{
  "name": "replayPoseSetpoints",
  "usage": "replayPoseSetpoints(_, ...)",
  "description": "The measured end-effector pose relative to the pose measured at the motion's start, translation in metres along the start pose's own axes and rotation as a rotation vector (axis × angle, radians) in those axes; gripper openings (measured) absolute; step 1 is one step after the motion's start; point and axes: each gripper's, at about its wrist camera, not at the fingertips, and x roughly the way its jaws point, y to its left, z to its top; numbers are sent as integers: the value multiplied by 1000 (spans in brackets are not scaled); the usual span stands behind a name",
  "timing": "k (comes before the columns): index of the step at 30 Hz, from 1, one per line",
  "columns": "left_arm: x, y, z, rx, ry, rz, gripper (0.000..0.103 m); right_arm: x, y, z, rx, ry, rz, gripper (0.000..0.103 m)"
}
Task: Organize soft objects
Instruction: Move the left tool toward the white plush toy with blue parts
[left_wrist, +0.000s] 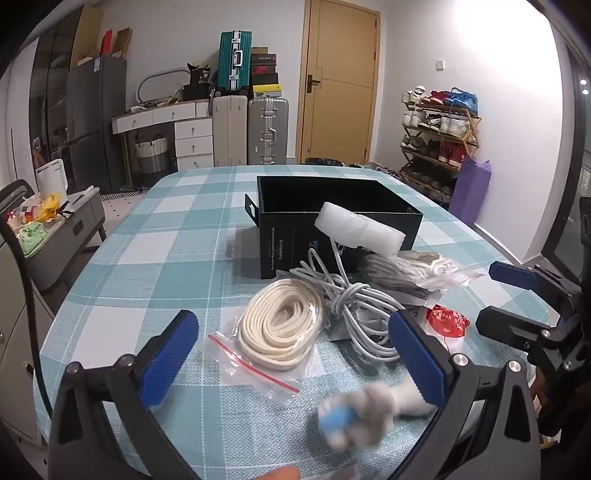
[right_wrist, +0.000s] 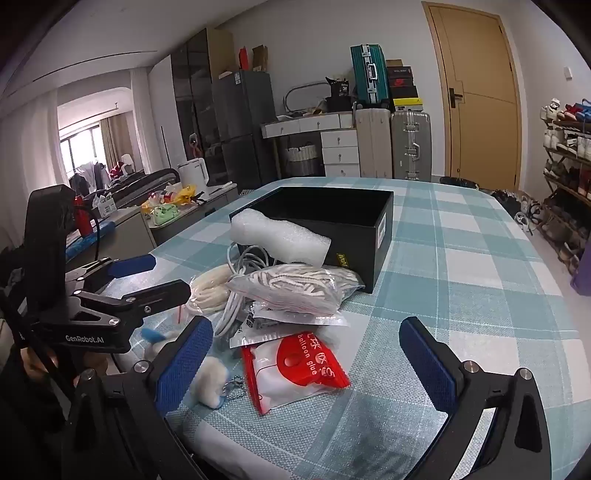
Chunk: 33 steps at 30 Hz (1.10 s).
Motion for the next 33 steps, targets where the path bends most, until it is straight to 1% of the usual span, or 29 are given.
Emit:
replayPoseSetpoints(2,0,1,0,-9,1,-7,103,0,-1,0,-9,-3,-3,103)
replayPoseSetpoints(4,2,0,1,3,20,8,103,-1,-2,1,-16,-3,-7,103)
replayPoseSetpoints(5,3,0,2,4,22,9,103,0,1,1,-28,4,-23,103)
replayPoseSetpoints(7,3,1,4,4,22,8,103,0,1,1,-34,-4,-12,103)
replayPoseSetpoints(10,4,6,2,-9,3,2,103,-1,5,0,-37,-6,-12,103)
replayPoseSetpoints(14,-1,3,2,-3,-11,2,103,1,0,2,-21,-6,-4,103)
replayPoseSetpoints(24,-2,0,2,0,-16,1,103,1,2,0,-35,-1,19,102)
replayPoseSetpoints(33,-3,-3,1,14,-23,-12,103,-1,4,-1,-42,-13,11,103)
